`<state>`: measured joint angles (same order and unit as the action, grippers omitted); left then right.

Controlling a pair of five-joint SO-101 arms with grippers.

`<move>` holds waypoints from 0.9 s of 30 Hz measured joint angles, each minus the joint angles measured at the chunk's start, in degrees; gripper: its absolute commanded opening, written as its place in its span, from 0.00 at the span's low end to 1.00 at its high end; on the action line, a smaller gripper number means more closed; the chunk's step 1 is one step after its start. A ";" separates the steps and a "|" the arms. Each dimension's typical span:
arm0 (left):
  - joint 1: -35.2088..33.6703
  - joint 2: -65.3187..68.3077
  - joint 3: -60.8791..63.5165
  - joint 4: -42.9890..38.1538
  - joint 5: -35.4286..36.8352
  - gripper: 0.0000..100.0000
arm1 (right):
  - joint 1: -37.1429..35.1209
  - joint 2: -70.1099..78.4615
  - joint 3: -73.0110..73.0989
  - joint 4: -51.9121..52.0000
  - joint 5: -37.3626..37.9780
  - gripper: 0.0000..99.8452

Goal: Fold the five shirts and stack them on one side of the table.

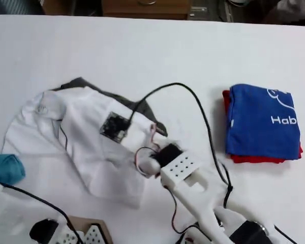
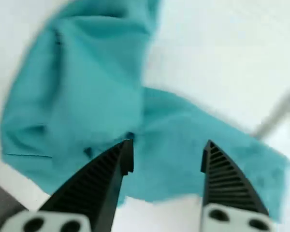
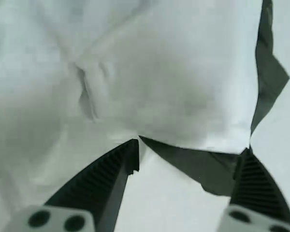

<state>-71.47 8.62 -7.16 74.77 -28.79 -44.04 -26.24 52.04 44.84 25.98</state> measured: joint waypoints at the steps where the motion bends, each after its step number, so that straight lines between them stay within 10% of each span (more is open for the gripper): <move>1: 1.23 0.00 -1.05 3.08 0.70 0.26 | -0.97 0.35 -1.23 -0.18 0.00 0.33; 14: 10.46 0.00 -5.19 19.69 6.95 0.26 | -2.02 35.25 -29.27 0.00 0.00 0.33; 20: 10.46 0.00 -5.19 19.69 6.95 0.26 | -1.93 47.82 -41.93 5.01 0.00 0.03; 27: 10.46 0.00 -5.19 19.69 6.95 0.26 | -1.49 48.88 -50.02 11.78 0.00 0.02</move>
<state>-61.01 8.62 -12.35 94.46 -21.85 -45.54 22.64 2.02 56.62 25.98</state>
